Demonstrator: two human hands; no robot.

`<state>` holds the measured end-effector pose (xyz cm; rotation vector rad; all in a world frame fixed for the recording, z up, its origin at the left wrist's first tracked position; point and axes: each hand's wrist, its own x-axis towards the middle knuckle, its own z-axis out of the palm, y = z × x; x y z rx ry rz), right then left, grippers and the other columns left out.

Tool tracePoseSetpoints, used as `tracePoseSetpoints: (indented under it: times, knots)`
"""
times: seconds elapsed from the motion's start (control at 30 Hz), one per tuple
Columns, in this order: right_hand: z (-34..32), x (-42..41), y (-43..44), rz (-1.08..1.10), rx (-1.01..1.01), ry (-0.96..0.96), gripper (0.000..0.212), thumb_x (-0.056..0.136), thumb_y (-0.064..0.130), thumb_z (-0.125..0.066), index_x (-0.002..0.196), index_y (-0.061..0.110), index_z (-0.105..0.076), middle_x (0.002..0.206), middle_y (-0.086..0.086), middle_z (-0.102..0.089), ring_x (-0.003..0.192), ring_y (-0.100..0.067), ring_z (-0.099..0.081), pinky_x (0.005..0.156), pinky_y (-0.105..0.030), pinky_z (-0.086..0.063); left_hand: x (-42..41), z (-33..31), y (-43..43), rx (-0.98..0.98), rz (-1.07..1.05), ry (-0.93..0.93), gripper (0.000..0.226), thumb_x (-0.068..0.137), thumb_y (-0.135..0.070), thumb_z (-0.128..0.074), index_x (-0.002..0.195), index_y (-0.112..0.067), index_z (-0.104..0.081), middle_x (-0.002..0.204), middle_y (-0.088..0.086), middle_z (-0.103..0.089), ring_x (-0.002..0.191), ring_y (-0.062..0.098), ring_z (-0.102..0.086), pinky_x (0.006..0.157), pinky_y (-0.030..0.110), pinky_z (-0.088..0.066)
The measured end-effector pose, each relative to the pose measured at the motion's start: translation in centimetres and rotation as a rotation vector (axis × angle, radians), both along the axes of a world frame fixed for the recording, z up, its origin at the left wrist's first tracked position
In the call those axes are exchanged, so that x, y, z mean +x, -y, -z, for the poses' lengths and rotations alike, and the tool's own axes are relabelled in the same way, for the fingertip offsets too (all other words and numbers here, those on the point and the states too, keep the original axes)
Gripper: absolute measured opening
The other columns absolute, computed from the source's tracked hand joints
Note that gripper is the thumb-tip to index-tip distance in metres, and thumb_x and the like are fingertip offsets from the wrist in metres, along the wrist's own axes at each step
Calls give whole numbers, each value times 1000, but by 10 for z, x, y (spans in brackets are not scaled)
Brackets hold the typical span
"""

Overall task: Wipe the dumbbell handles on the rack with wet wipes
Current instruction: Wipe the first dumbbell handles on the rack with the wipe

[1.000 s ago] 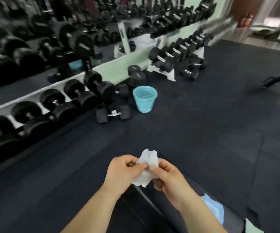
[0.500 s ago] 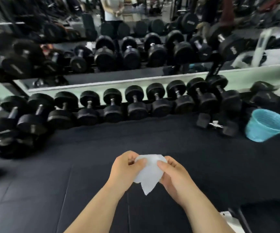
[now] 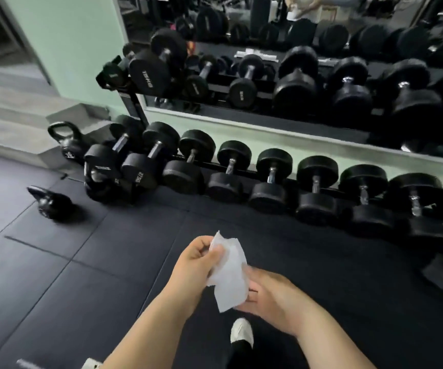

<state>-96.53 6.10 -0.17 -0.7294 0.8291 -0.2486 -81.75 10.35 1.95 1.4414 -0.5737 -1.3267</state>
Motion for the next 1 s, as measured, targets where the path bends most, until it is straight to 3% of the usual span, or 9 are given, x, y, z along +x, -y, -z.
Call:
tracePoseSetpoints:
  times: [0.1,0.13,0.23,0.3,0.43,0.53,0.73,0.87,1.0]
  knots:
    - [0,48,61,-125,56,-29,57,76,53,-47,111,10,-56,112,-12,-65,104,-23,-62,88,-33,-50,40,-5,50,-15,-112,-45,9,90,-10,-52,94,-12,-60,82,6,-64,74,18,-60,66,30,-48]
    - [1,65,80,-137,45,-7,55,79,51,-50,113,9,-56,113,-12,-65,104,-22,-62,88,-33,-50,54,-7,64,-17,-142,-68,10,89,-9,-53,95,-11,-60,81,5,-65,73,17,-62,65,30,-49]
    - [-1,113,136,-100,5,74,40,74,27,-62,108,7,-59,96,-9,-71,86,-21,-68,69,-31,-55,98,-11,97,8,-261,-104,11,79,-11,-62,90,-12,-64,76,4,-69,68,17,-64,62,31,-49]
    - [-7,147,168,-121,-41,31,13,85,12,-57,97,7,-59,77,-6,-71,67,-17,-67,56,-28,-53,128,-8,112,44,-373,-94,6,82,-6,-61,83,-12,-63,70,3,-67,61,15,-62,58,28,-48]
    - [-12,220,216,-227,-146,-29,12,92,10,-45,91,7,-56,53,4,-61,44,-7,-54,45,-23,-42,188,3,136,135,-495,-6,15,89,-8,-53,76,-11,-59,60,-2,-60,48,9,-53,45,21,-42]
    - [-8,277,249,-311,-204,-51,9,92,11,-46,92,8,-54,59,0,-59,48,-12,-51,46,-26,-36,238,11,162,160,-524,47,15,90,-12,-53,77,-12,-59,58,-4,-58,44,6,-50,40,18,-38]
    - [0,392,313,-313,-164,-21,13,89,3,-47,94,9,-57,75,-7,-61,60,-16,-54,54,-27,-42,361,7,225,135,-460,31,16,92,-10,-48,82,-12,-60,56,-5,-59,42,6,-49,37,17,-38]
    - [2,454,355,-201,-88,-14,17,88,1,-48,91,10,-61,70,-3,-64,59,-14,-56,59,-27,-43,433,2,272,114,-369,-40,22,92,-4,-42,86,-12,-62,56,-2,-62,38,9,-48,35,17,-36]
    - [3,503,409,-146,-77,5,21,88,0,-45,84,9,-64,64,-2,-66,58,-14,-59,57,-27,-45,484,-3,329,51,-321,-127,26,85,3,-42,76,-7,-64,49,1,-60,33,10,-48,34,16,-36]
